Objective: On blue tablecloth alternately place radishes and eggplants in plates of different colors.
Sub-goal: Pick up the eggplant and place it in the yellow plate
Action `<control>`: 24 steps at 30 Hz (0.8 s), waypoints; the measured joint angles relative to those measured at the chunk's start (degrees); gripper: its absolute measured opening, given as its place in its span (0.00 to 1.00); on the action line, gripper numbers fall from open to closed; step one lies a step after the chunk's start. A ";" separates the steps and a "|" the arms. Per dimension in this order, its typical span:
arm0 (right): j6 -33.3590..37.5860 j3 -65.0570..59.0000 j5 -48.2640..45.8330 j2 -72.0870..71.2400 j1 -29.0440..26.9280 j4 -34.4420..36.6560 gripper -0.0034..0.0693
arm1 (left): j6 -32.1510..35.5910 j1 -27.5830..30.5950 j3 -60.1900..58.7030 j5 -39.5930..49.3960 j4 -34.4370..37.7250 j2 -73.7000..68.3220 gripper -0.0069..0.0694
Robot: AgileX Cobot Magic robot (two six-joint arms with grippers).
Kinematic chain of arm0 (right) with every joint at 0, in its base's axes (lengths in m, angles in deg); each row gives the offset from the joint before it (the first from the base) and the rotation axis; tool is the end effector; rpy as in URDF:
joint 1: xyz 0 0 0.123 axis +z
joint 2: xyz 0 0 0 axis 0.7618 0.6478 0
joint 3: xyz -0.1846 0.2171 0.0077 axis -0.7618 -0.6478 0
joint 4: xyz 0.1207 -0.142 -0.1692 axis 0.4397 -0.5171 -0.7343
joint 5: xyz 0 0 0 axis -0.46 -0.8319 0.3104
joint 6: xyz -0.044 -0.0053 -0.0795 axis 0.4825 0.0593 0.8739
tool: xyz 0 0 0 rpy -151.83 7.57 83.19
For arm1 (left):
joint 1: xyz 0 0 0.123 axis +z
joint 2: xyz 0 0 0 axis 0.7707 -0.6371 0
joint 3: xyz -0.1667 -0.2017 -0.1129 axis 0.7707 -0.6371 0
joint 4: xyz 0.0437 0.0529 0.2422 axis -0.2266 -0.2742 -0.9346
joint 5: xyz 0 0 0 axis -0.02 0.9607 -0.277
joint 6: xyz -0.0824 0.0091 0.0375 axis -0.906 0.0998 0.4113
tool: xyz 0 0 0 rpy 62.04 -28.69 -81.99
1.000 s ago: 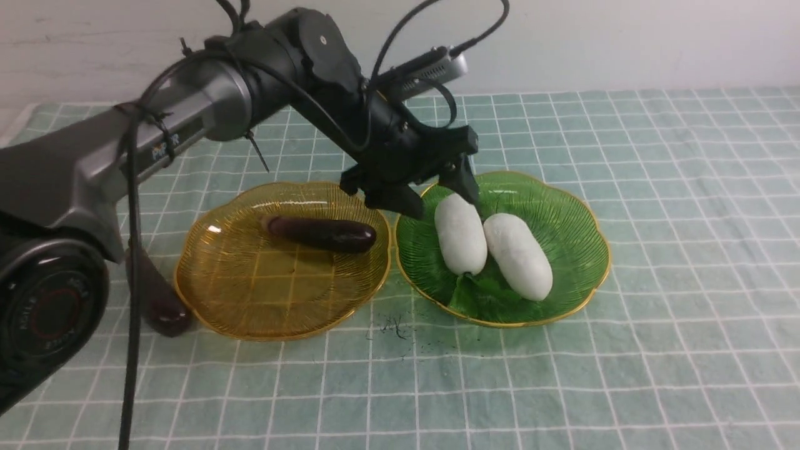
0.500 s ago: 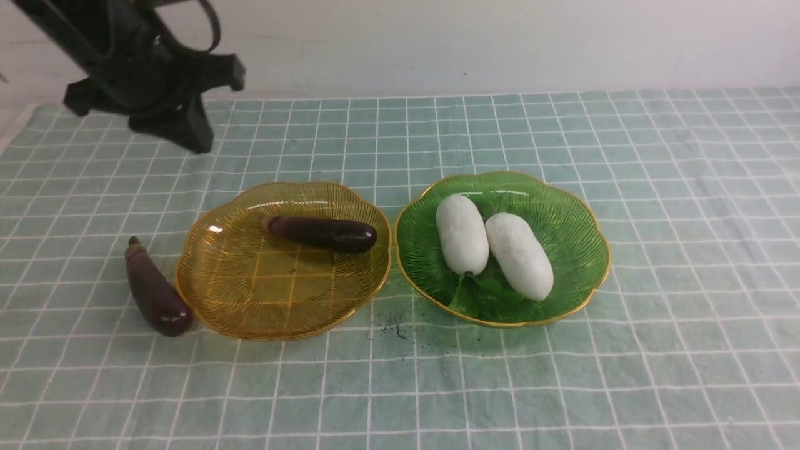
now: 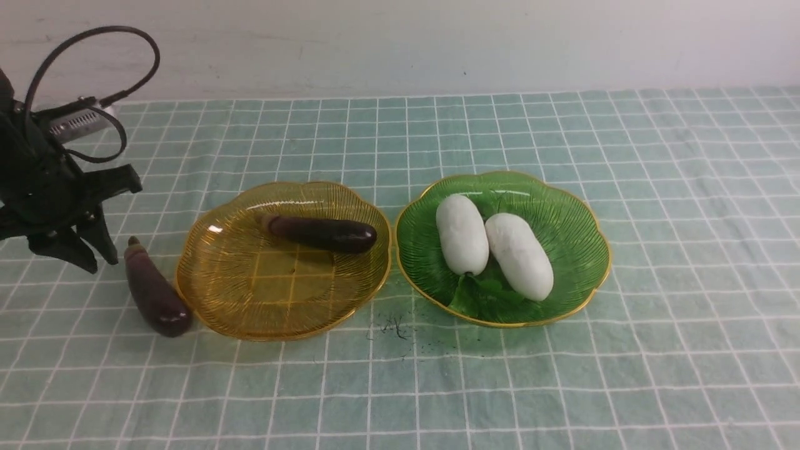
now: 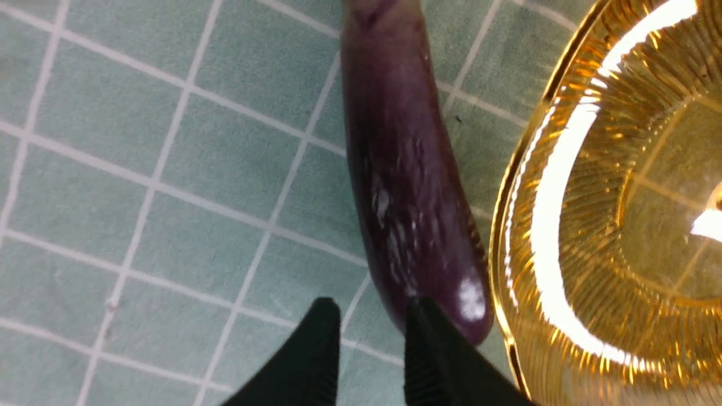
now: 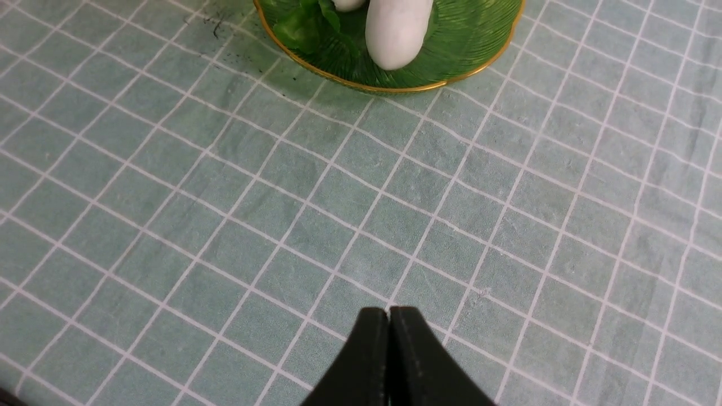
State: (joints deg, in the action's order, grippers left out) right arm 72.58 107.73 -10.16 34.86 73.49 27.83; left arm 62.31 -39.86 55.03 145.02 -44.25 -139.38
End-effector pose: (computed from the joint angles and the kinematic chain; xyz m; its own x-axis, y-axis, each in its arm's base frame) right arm 0.0444 0.0207 0.3537 -0.6206 -0.3957 -0.6769 -0.4827 0.8732 -0.0679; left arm 0.3808 0.0608 0.2451 -0.8873 -0.4494 -0.1034 -0.4337 0.8895 -0.1440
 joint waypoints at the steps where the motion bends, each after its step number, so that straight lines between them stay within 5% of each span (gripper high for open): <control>1: 0.00 0.00 0.00 0.00 0.00 0.00 0.03 | -0.20 0.00 0.00 -0.76 0.00 -0.55 0.39; 6: 0.00 0.00 0.00 0.00 0.00 0.05 0.03 | -0.38 0.06 0.00 -5.55 0.47 -3.93 0.66; 11: 0.00 0.00 0.05 0.00 0.00 0.05 0.03 | -0.38 0.06 0.00 -8.19 2.10 -7.04 0.73; 18: 0.00 0.00 0.05 0.00 0.00 0.05 0.03 | -0.38 0.06 0.00 -11.87 2.41 -11.99 0.72; 24: 0.00 0.00 0.05 0.00 0.00 0.05 0.03 | 0.28 0.06 0.51 -9.01 2.15 -12.86 0.47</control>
State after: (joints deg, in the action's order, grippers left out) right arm 72.58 107.73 -10.10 34.86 73.49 27.88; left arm 62.58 -39.80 55.54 136.02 -42.10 -152.24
